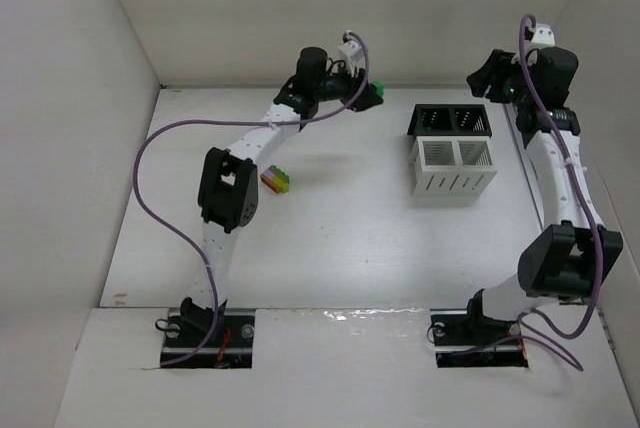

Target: Sort the legos into containers by color

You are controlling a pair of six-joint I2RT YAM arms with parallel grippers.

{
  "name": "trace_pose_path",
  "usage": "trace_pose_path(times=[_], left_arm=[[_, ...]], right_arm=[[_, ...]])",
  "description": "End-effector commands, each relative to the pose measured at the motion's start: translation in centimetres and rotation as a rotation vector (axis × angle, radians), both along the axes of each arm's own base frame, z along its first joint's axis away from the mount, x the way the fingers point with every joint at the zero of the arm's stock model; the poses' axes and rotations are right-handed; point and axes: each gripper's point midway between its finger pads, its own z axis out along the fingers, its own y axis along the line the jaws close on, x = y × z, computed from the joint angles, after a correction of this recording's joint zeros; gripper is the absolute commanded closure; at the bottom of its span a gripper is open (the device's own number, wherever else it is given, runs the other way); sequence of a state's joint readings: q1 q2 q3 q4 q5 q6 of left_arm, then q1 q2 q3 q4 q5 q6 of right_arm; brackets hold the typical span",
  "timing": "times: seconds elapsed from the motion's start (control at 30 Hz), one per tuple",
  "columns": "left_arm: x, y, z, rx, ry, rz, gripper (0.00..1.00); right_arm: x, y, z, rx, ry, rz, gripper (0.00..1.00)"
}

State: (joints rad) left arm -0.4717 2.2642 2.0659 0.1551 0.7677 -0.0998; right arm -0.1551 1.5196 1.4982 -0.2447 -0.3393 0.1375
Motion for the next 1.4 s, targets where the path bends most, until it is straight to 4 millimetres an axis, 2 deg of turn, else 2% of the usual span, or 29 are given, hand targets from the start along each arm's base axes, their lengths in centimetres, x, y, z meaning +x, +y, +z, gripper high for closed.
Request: trace_pose_path(times=[0.0,0.07,0.1,0.13,0.17,0.23,0.27,0.3,0.33,0.37,0.47,0.57,0.6,0.63,0.8,0.83,0.87,0.97,1.0,1.03,1.07,1.23,1.37], left_arm=[[-5.3,-2.4,6.1,-0.116,-0.044,-0.129,1.00],[-6.0,-3.3,6.0,-0.136,-0.001,-0.159,1.00],[-6.1,-3.5,6.2,-0.148,-0.002,-0.179,1.00],[-6.5,-4.3,7.7,-0.170,-0.028,-0.206,1.00],[-6.4,-5.5,6.5,-0.174,0.022,-0.217,1.00],[-6.1,-6.6,6.9,-0.215,0.029,-0.229,1.00],[-5.8,-6.8,8.2,-0.244,0.014,-0.233,1.00],[-5.3,-7.8,7.2,-0.265,0.047,-0.223,1.00],[-5.3,-8.4,7.2,-0.276,0.045,-0.224,1.00],[-4.9,-8.5,7.1,-0.280,0.043,-0.210,1.00],[-5.3,-9.6,5.9,-0.276,0.055,-0.220,1.00],[-4.8,-10.6,3.9,-0.270,0.071,-0.205,1.00],[-4.7,-10.7,4.5,-0.288,0.058,-0.209,1.00],[-4.6,-11.4,3.6,-0.285,0.066,-0.208,1.00],[-4.6,-12.7,4.5,-0.319,0.035,-0.199,1.00],[-4.9,-13.3,4.1,-0.322,0.036,-0.195,1.00],[-4.8,-13.3,4.6,-0.341,0.037,-0.189,1.00],[-4.3,-13.5,4.0,-0.356,0.040,-0.172,1.00],[-4.4,-13.4,4.7,-0.377,0.024,-0.178,1.00],[-4.2,-13.5,4.3,-0.382,0.016,-0.179,1.00],[-4.1,-13.5,4.7,-0.398,0.010,-0.171,1.00],[-2.4,-13.5,5.1,-0.465,-0.044,-0.107,1.00],[-2.1,-14.0,4.6,-0.482,-0.064,-0.082,1.00]], right_arm=[[-0.6,-0.2,3.9,0.019,-0.111,-0.048,0.35],[-1.1,-0.1,5.2,0.014,-0.146,-0.048,0.35],[-1.1,0.1,4.9,0.016,-0.145,-0.037,0.35],[-1.3,0.1,4.8,0.017,-0.143,-0.037,0.35],[-1.6,0.2,5.3,0.024,-0.152,-0.039,0.35],[-2.0,0.4,4.8,0.027,-0.143,-0.028,0.35],[-2.4,0.5,5.5,0.025,-0.158,-0.028,0.35],[-2.3,0.5,4.9,0.026,-0.151,-0.028,0.35],[-2.6,0.5,5.4,0.024,-0.170,-0.028,0.35],[-2.9,0.6,4.9,0.038,-0.160,-0.030,0.35],[-3.2,0.7,3.9,0.051,-0.143,-0.033,0.35],[-3.6,0.5,5.0,0.044,-0.181,-0.043,0.34],[-3.6,0.5,4.6,0.045,-0.172,-0.044,0.33],[-3.5,0.3,4.6,0.043,-0.172,-0.057,0.33],[-3.5,0.4,4.3,0.044,-0.171,-0.048,0.33],[-3.5,0.5,4.3,0.053,-0.169,-0.050,0.33],[-3.5,0.5,4.3,0.053,-0.169,-0.050,0.33],[-3.7,0.4,4.7,0.060,-0.177,-0.060,0.32],[-3.7,0.4,4.7,0.068,-0.175,-0.061,0.32],[-3.7,0.4,4.7,0.069,-0.175,-0.061,0.32],[-3.9,0.5,4.6,0.069,-0.175,-0.061,0.32],[-3.9,0.9,4.6,0.078,-0.174,-0.054,0.31],[-3.9,1.4,4.6,0.086,-0.172,-0.056,0.31]])
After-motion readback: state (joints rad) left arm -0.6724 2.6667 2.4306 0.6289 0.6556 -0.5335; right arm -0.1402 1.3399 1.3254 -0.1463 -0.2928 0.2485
